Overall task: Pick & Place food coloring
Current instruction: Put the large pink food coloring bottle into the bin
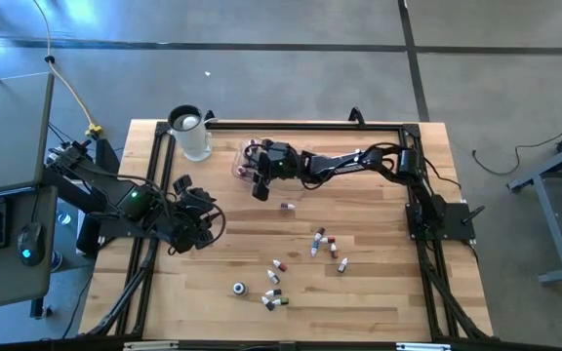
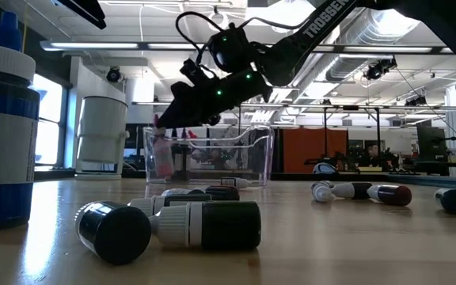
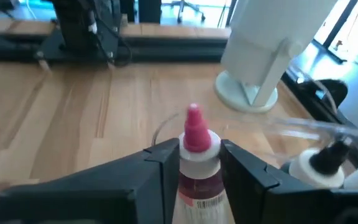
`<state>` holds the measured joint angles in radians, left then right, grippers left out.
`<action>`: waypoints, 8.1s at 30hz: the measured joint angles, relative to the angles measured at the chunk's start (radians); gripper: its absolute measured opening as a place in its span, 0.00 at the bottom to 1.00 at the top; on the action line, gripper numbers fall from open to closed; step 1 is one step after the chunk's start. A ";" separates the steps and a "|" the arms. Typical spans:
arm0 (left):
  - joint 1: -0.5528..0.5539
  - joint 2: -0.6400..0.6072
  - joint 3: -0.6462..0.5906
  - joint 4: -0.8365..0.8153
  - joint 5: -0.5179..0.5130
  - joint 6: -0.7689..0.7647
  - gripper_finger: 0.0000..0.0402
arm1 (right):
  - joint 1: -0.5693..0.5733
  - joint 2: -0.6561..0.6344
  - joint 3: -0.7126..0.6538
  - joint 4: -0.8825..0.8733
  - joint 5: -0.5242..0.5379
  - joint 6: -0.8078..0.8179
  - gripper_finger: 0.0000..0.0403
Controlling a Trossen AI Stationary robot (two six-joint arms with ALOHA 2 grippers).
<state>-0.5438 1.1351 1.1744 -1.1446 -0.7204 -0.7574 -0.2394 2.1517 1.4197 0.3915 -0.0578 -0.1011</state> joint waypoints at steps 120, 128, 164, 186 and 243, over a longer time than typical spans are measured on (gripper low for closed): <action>0.000 0.000 0.121 0.040 0.060 0.211 0.43 | -0.088 0.170 0.429 -0.787 -0.202 -0.477 0.48; 0.000 0.000 0.121 0.042 0.060 0.207 0.43 | -0.107 0.170 0.422 -0.812 -0.202 -0.530 0.48; 0.780 0.277 0.120 0.426 0.439 0.268 0.43 | 0.155 -0.792 0.328 -1.549 0.451 0.074 0.48; 0.943 0.610 0.121 0.404 0.693 0.252 0.43 | 0.154 -1.119 -0.794 -0.505 0.416 0.096 0.48; 0.949 0.807 0.124 0.515 0.611 0.690 0.43 | 0.154 -1.121 -0.777 -0.438 0.323 -0.012 0.48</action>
<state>0.4057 1.9421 1.2986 -0.6299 -0.1090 -0.0669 -0.0849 1.0309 0.6422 -0.0467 0.2653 -0.1135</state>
